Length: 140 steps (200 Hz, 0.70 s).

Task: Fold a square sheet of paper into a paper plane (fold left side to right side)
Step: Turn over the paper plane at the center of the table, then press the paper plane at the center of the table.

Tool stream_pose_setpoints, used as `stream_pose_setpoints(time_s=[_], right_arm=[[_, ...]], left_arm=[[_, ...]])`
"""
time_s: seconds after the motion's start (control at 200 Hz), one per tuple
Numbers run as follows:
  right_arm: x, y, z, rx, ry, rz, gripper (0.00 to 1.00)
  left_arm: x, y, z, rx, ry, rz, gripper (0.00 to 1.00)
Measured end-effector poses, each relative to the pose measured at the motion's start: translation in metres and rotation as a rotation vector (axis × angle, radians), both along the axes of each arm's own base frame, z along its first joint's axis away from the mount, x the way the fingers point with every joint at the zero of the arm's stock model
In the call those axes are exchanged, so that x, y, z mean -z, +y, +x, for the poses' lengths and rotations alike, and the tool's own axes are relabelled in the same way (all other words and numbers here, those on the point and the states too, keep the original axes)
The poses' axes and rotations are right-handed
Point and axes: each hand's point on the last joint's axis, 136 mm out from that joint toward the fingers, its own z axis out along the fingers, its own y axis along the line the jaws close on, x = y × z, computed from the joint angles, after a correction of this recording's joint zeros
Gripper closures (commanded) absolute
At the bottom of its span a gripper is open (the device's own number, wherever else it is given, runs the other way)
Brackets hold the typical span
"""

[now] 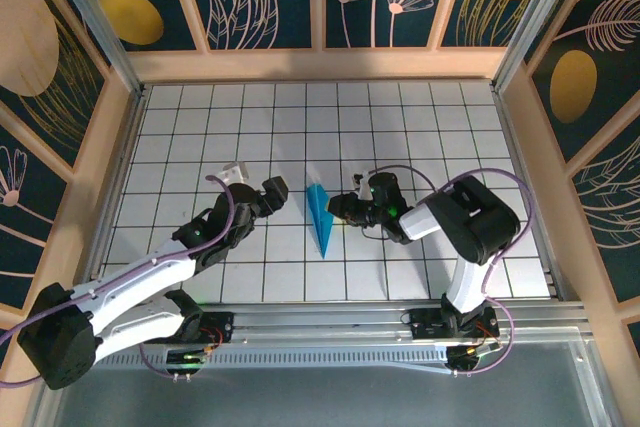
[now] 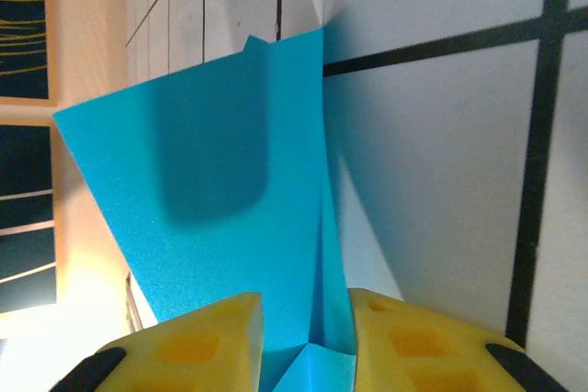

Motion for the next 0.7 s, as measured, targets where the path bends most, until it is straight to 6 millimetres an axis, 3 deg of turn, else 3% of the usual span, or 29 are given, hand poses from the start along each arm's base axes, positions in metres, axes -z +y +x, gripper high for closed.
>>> stream_pose_setpoints(time_s=[0.255, 0.39, 0.485, 0.561, 0.701], right_arm=[[-0.007, -0.018, 0.004, 0.046, -0.032, -0.136, 0.52], [-0.028, -0.027, 0.013, 0.063, -0.081, -0.226, 0.48], [-0.050, -0.032, 0.020, 0.077, -0.122, -0.273, 0.45], [-0.065, -0.036, 0.023, 0.085, -0.137, -0.305, 0.45], [-0.072, -0.042, 0.018, 0.078, -0.118, -0.351, 0.45]], left_arm=[[0.009, -0.006, -0.001, 0.024, 0.032, 0.001, 0.10], [0.019, -0.014, 0.000, 0.058, 0.086, -0.019, 0.14], [0.033, -0.027, 0.000, 0.111, 0.146, -0.036, 0.16], [0.046, -0.042, 0.000, 0.174, 0.209, -0.047, 0.25], [0.076, -0.069, -0.002, 0.281, 0.323, -0.053, 0.35]])
